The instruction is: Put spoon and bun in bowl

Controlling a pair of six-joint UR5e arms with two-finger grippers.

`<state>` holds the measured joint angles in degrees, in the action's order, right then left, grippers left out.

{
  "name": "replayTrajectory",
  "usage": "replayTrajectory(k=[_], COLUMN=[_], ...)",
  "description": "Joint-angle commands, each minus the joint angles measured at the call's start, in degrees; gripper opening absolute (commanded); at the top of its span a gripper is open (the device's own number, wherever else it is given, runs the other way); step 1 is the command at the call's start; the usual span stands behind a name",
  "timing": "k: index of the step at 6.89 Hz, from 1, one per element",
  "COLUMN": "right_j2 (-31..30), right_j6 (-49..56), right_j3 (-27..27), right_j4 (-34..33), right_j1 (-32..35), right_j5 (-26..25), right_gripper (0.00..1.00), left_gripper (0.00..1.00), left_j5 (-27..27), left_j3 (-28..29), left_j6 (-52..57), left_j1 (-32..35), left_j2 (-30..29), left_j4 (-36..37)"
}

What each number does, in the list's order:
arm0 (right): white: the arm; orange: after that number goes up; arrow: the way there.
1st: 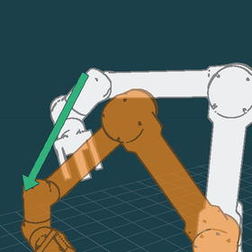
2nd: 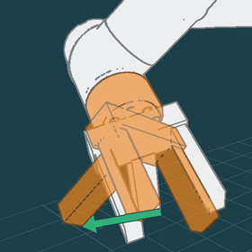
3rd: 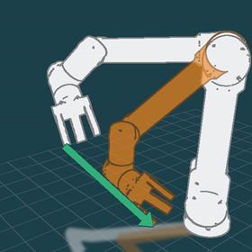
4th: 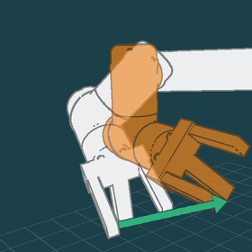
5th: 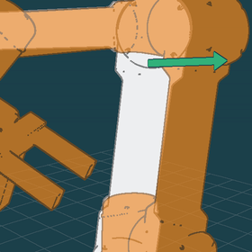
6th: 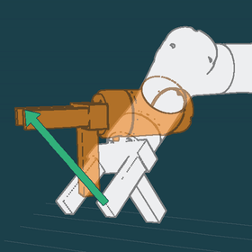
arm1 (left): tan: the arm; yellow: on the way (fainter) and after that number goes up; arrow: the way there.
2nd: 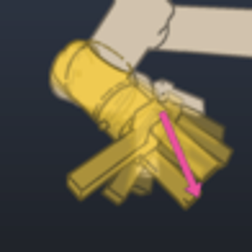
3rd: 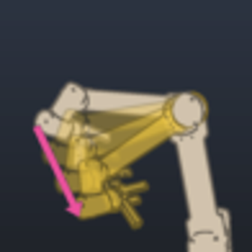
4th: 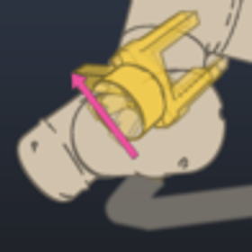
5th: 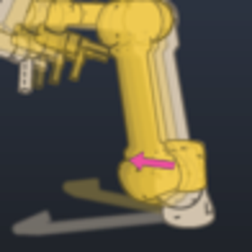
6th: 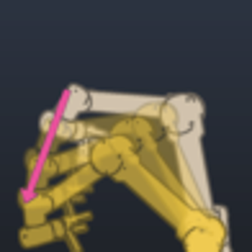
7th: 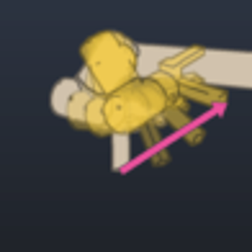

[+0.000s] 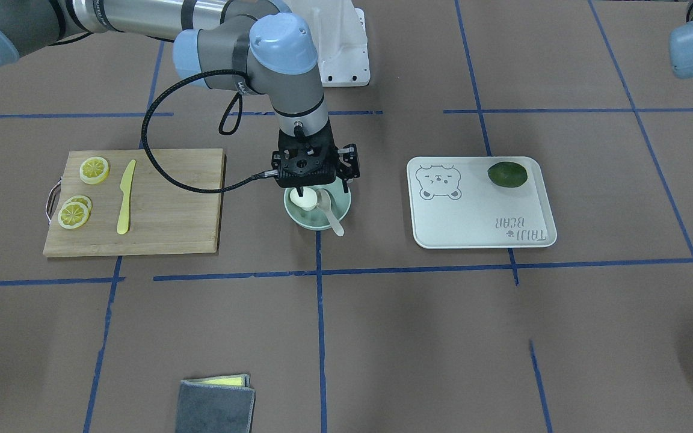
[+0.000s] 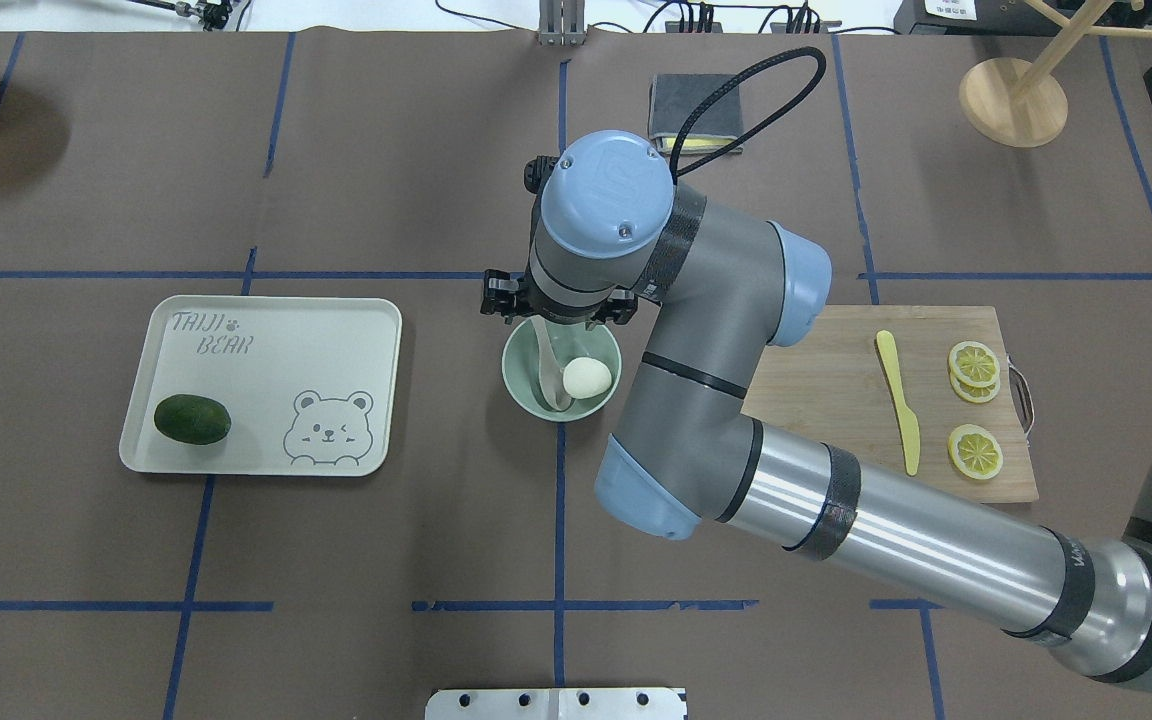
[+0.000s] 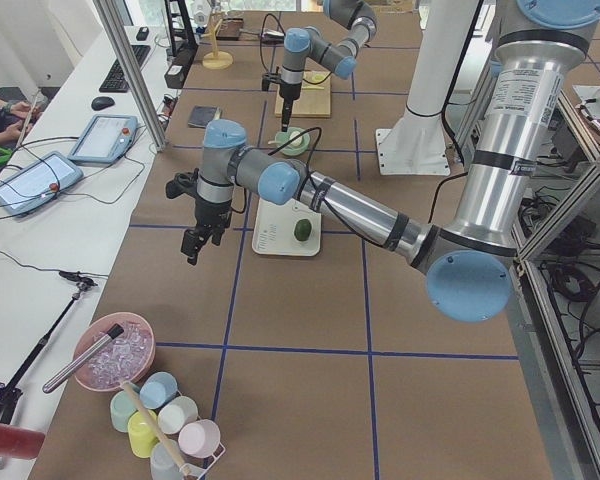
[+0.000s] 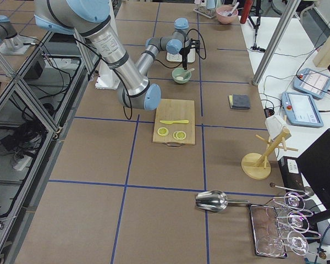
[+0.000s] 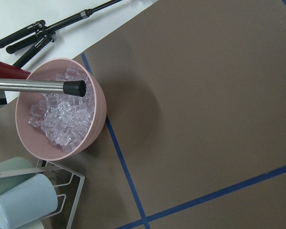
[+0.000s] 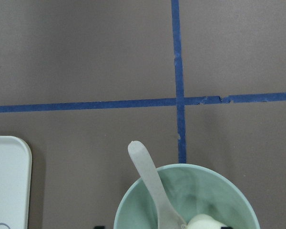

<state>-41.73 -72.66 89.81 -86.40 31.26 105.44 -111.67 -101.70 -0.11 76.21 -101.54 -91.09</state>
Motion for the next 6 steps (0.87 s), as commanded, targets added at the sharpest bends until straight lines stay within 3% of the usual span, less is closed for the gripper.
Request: replayTrajectory(k=[1,2,4,6], right_j2=[-1.1,-4.0,-13.7,-23.4], right_j6=[1.4,6.6,21.9,38.6], right_j3=[7.4,13.2,19.0,20.2], right_j4=[-10.3,-15.0,-15.8,-15.8], right_j1=[2.2,6.7,19.1,32.0], right_j5=[1.0,3.3,13.9,22.8], right_gripper=[1.0,1.0,1.0,1.0], left_gripper=[1.0,1.0,1.0,1.0], left_j5=[-5.4,-10.7,-21.1,-24.0], left_j3=[3.3,6.1,9.1,8.8], left_j6=[6.0,7.5,7.5,7.5], left_j1=[3.5,6.5,10.1,11.9], left_j2=[1.1,1.2,4.7,11.1], left_j4=[0.0,0.1,0.2,0.2])
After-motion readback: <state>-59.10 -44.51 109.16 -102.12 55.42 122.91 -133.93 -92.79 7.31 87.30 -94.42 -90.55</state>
